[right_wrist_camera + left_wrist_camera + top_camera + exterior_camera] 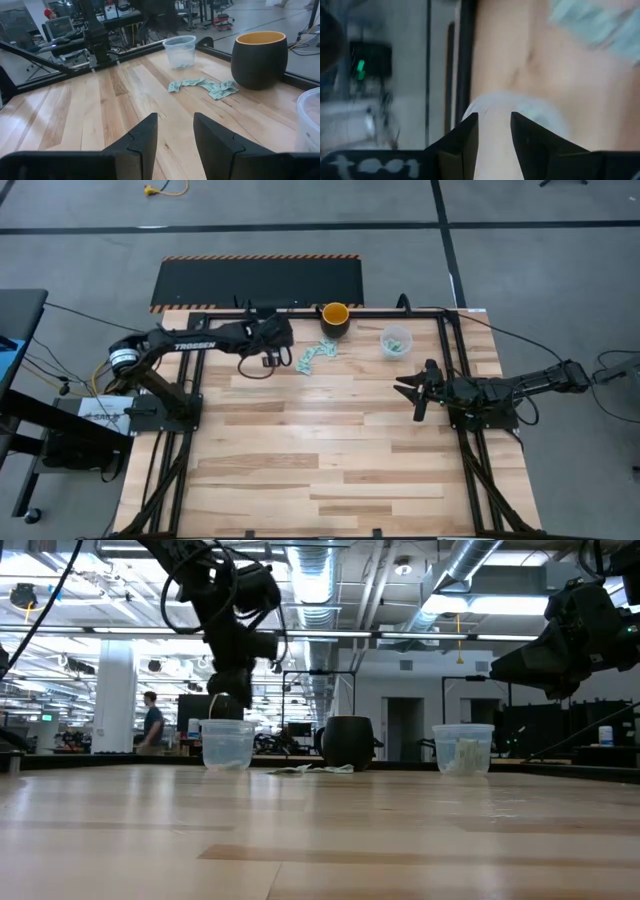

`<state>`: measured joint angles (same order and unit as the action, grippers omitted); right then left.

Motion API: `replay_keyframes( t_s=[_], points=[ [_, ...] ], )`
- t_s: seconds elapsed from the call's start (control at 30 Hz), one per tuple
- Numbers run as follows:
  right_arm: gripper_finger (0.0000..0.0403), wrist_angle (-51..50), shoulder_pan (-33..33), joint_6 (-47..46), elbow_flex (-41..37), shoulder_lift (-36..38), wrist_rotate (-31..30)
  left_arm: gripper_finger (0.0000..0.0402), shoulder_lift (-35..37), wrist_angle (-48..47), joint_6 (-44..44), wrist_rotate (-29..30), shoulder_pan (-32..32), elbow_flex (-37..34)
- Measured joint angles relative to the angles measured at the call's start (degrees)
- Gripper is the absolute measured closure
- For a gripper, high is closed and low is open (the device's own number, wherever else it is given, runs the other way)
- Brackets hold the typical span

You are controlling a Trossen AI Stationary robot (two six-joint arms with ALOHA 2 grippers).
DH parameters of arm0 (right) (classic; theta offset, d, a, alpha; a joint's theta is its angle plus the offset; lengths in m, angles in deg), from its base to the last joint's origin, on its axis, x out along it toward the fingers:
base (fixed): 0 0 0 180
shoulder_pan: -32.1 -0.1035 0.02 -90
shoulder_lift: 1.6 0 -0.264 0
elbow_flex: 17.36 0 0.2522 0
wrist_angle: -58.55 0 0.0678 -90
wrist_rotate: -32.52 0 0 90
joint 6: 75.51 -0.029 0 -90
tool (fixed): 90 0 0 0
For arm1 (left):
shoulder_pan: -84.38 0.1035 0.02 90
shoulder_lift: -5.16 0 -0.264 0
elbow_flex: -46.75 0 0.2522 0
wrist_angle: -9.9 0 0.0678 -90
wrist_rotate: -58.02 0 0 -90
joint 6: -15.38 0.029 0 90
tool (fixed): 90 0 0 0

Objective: Pick and place Stevia / Truvia into bins
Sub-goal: Put the stevia packet into the left transparent container

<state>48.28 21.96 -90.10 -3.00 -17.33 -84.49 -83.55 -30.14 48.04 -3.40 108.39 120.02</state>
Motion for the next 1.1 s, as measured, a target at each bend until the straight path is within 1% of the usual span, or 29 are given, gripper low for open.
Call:
replay_keyframes(
  t_s=[0.07, 0.17, 0.27, 0.33, 0.4, 0.5, 0.87, 1.1],
  points=[
    [0.0282, 0.0, 0.0, 0.0, 0.0, 0.0, 0.0, 0.0294, 0.0, 1.5, 1.9, -4.0, -1.7, 0.1],
    [0.0282, 0.0, 0.0, 0.0, 0.0, 0.0, 0.0, 0.0294, 0.0, 2.7, 3.5, -12.4, -4.3, 0.5],
    [0.0282, 0.0, 0.0, 0.0, 0.0, 0.0, 0.0, 0.0294, 0.0, 4.6, 3.1, -20.4, -6.6, 0.6],
    [0.0282, 0.0, 0.0, 0.0, 0.0, 0.0, 0.0, 0.0294, -0.1, 4.7, 1.7, -24.6, -7.5, 0.6],
    [0.0282, 0.0, 0.0, 0.0, 0.0, 0.0, 0.0, 0.0294, -0.6, 5.3, 0.3, -25.7, -8.0, 0.6],
    [0.0282, 0.0, 0.0, 0.0, 0.0, 0.0, 0.0, 0.0294, -1.6, 5.1, -0.4, -25.8, -7.9, 0.6],
    [0.0282, 0.1, 0.0, 0.0, 0.0, 0.0, 0.0, 0.0294, -4.4, 4.9, -0.5, -30.3, -5.2, 0.9],
    [0.0282, 0.1, 0.0, 0.0, 0.0, 0.0, 0.0, 0.0294, -6.4, 7.4, -0.9, -32.5, -4.6, 1.0]
  ],
)
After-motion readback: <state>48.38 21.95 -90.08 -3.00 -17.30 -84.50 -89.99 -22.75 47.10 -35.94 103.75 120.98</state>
